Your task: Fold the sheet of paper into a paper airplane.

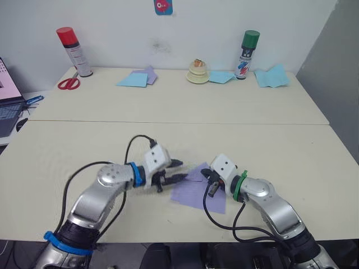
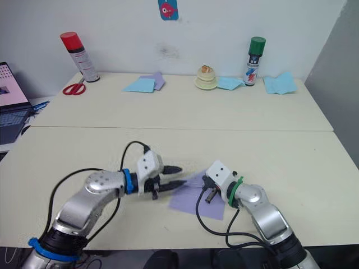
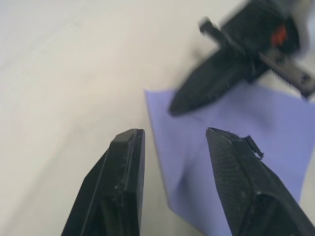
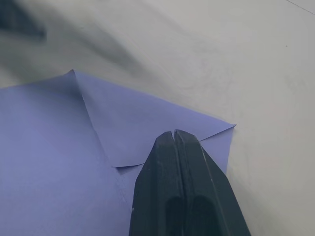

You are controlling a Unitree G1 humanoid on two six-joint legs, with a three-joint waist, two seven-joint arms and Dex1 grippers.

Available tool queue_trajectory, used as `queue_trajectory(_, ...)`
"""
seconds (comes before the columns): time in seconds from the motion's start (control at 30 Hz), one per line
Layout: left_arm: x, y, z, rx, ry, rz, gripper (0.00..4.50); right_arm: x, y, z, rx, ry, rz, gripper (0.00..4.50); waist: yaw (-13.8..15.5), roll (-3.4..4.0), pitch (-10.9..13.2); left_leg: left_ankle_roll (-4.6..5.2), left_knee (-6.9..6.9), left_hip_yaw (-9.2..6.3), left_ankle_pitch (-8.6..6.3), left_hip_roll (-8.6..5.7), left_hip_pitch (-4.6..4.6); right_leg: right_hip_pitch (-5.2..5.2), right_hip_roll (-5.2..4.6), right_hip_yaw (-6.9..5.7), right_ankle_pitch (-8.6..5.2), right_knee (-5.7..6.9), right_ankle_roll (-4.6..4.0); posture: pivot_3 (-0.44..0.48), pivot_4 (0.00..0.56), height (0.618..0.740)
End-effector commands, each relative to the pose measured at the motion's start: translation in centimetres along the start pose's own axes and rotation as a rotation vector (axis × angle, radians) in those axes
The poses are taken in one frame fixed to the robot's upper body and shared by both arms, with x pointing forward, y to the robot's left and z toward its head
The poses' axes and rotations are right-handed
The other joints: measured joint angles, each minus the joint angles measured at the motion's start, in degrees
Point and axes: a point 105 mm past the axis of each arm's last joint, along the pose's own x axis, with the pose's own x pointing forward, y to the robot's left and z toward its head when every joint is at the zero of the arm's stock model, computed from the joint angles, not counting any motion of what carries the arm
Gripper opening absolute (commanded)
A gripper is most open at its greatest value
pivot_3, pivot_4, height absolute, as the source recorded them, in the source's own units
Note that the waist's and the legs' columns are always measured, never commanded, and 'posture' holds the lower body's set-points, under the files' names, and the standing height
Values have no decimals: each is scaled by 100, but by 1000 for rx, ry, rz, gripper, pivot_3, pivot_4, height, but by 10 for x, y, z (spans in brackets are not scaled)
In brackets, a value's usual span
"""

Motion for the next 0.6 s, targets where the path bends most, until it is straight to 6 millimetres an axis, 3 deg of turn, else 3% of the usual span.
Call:
queue_trajectory(0.03, 1, 5, 7, 22, -15, 3, 1322, 1, 1, -4, -1, 18, 4, 0, -4, 0, 0, 0, 0, 2, 0, -1, 0, 0, 0, 2, 0, -1, 0, 0, 150, 725)
queue_trajectory(0.17, 19, 3, -6, 85, 27, -43, 23, 2, 1, -2, -7, 14, 9, 0, -1, 0, 0, 0, -2, 2, 0, -1, 0, 0, 1, 3, 0, -1, 0, 0, 150, 725)
queue_trajectory(0.4, 48, -5, -24, 109, 66, -105, 23, 2, 2, -2, -18, 14, 20, 0, -5, -1, 0, 0, 0, 3, 0, -1, -1, -1, 2, 3, 0, 0, 0, 0, 150, 725)
queue_trajectory(0.6, 53, -3, -52, 107, 155, -99, 23, 1, 3, 0, -31, 2, 22, 0, -3, -1, 0, 0, -2, -1, 0, 1, -1, 0, 5, 1, -1, 0, -1, 0, 150, 725)
